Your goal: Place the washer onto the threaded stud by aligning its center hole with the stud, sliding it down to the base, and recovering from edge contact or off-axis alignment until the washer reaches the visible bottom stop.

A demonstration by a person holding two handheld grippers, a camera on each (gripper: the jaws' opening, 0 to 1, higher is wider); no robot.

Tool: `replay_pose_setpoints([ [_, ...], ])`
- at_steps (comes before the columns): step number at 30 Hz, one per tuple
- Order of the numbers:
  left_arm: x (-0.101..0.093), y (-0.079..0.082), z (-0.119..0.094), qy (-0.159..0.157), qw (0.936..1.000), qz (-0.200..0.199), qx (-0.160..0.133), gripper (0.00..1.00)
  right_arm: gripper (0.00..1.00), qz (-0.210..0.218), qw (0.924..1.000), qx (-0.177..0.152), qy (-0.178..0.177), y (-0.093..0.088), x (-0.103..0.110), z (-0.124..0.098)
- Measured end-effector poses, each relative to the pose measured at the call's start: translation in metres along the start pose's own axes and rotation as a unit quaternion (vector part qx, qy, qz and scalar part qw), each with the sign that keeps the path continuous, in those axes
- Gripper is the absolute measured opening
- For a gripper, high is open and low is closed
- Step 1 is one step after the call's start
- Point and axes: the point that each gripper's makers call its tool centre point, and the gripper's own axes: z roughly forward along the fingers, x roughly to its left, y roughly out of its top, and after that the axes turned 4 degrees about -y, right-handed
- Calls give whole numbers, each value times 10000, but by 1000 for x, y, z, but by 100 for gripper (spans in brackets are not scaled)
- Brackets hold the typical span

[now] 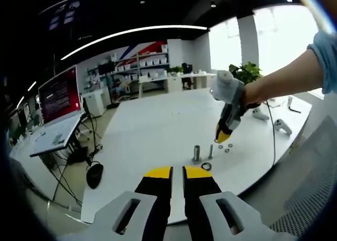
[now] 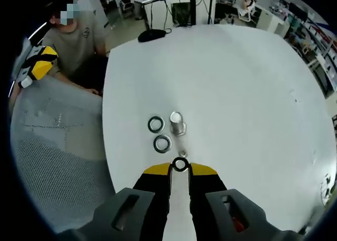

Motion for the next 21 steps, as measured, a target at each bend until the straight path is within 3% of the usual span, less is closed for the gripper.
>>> replay_pose_setpoints([
  [9, 0, 1, 0, -5, 10000, -13, -33, 5, 13, 148, 9999, -66, -53, 0, -1, 2],
  [17, 1, 2, 0, -18, 9999, -72, -77, 5, 13, -5, 9998, 17, -189, -4, -2, 8],
  [21, 1, 1, 0, -20, 10000, -70, -59, 5, 13, -4, 9998, -26, -202, 3, -4, 10],
])
